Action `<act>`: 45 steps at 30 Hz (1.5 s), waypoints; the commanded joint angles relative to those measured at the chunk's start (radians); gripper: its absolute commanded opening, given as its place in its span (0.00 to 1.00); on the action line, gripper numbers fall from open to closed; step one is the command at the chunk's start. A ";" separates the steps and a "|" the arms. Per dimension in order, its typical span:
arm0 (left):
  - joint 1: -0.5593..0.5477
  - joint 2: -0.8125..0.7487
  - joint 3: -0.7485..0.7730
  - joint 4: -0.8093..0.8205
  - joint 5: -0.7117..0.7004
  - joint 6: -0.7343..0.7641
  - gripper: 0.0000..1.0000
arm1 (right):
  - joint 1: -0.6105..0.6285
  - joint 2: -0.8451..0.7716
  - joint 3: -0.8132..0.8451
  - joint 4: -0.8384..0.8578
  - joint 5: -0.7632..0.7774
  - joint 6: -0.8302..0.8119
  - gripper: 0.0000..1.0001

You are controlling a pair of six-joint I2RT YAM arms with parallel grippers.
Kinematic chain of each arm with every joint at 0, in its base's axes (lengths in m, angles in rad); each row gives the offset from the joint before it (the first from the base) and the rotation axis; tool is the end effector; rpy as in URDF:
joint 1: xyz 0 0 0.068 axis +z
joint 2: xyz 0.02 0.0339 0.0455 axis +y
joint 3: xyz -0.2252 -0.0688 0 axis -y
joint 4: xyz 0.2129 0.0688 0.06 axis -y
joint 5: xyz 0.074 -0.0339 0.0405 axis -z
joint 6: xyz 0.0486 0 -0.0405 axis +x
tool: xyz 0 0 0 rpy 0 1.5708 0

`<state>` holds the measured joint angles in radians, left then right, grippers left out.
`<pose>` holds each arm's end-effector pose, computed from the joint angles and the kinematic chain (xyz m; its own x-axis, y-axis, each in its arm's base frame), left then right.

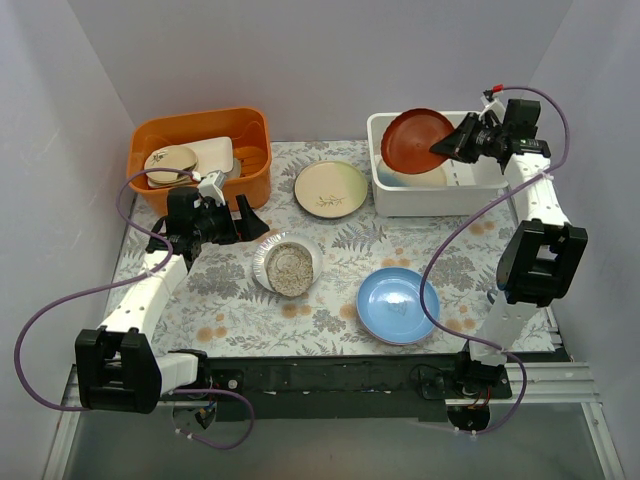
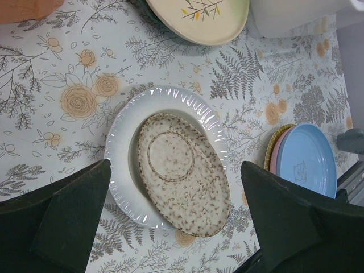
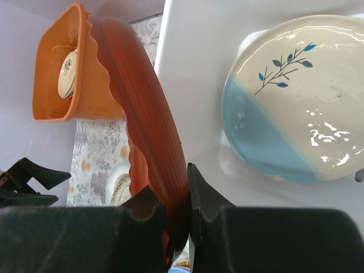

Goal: Place the plates into the plastic bin on the countertop
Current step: Place the plate in the plastic bin.

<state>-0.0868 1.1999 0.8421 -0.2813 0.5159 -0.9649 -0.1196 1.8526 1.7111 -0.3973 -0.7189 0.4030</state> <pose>0.2491 -0.0457 0.2357 -0.7246 -0.6547 -0.2152 -0.2209 0.5165 -0.8273 0.3978 -0.0156 0.3025 -0.6535 0.3758 -0.6570 -0.2339 0.7253 0.6475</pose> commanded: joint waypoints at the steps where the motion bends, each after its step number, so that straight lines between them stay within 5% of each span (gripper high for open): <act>1: 0.002 -0.005 0.002 0.001 -0.007 0.011 0.98 | -0.006 0.000 0.033 0.058 -0.047 0.020 0.01; 45: 0.002 0.003 0.002 -0.009 0.004 0.009 0.98 | -0.012 0.296 0.183 -0.023 0.084 -0.001 0.01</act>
<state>-0.0868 1.2144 0.8421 -0.2874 0.5137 -0.9649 -0.1291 2.1414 1.8515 -0.4171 -0.6441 0.4183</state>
